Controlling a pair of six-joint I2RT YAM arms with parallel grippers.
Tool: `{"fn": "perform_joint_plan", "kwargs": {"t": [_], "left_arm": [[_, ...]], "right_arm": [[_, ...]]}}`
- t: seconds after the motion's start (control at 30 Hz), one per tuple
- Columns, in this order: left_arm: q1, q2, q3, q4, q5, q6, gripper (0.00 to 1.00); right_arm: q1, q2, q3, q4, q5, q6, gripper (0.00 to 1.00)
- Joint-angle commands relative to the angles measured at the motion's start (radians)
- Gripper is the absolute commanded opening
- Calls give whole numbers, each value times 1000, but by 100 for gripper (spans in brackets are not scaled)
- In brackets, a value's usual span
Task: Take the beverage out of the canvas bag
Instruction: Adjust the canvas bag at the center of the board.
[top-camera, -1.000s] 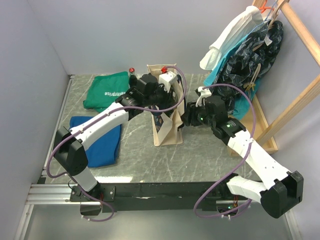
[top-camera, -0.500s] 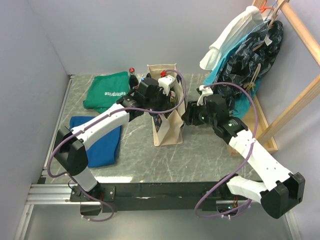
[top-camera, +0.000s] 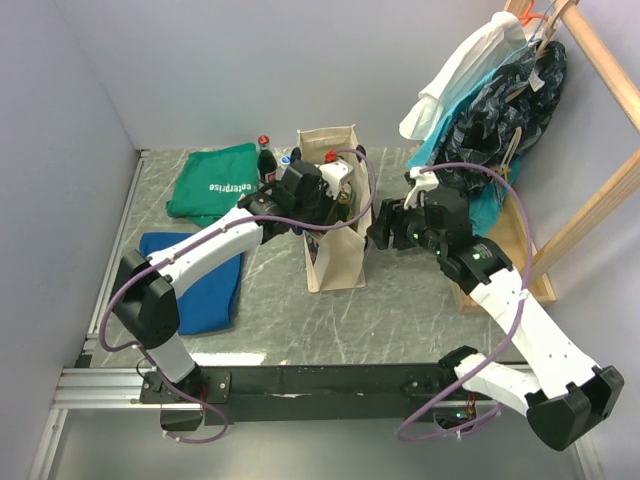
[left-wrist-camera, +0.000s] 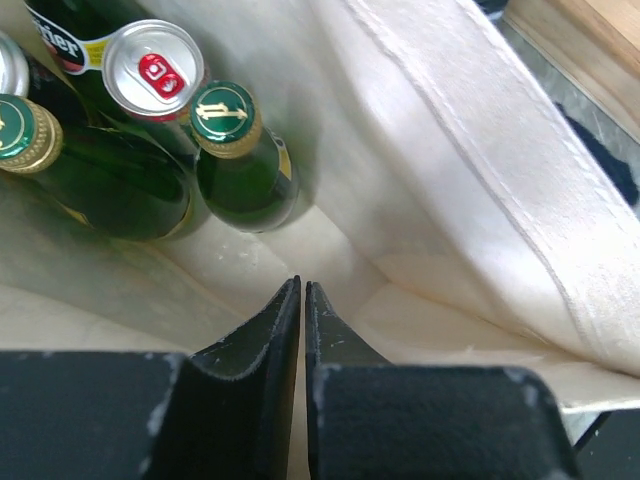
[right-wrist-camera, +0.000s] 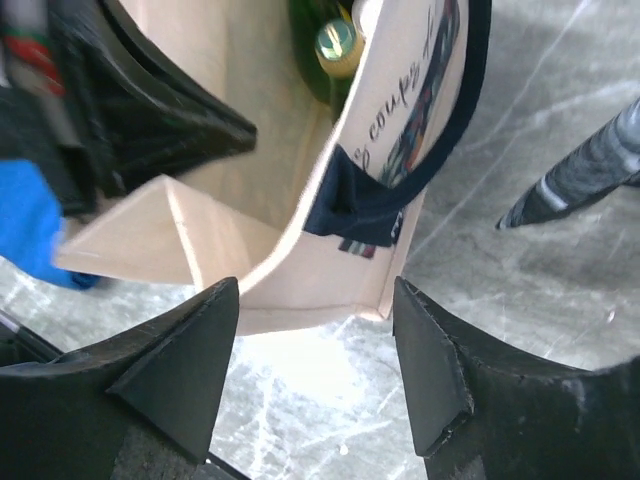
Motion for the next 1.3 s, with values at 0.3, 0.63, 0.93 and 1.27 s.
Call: {"fn": "perform_joint_plan", "kwargs": {"t": [0.3,0.63,0.93,1.27], "left_arm": [[-8,-152,-31,-6,97,35,13],[-6,-198,-45,-9,246,39,14],[-8,-186,-45,-51,311,45,13],[-12,-174,-57,-118,372,65,14]], "right_arm": [[-1,1,80,100,-61,64,71],[-1,21,66,92,-63,75,71],[-1,59,42,109,-57,92,71],[0,81,46,50,-71,81,72]]}}
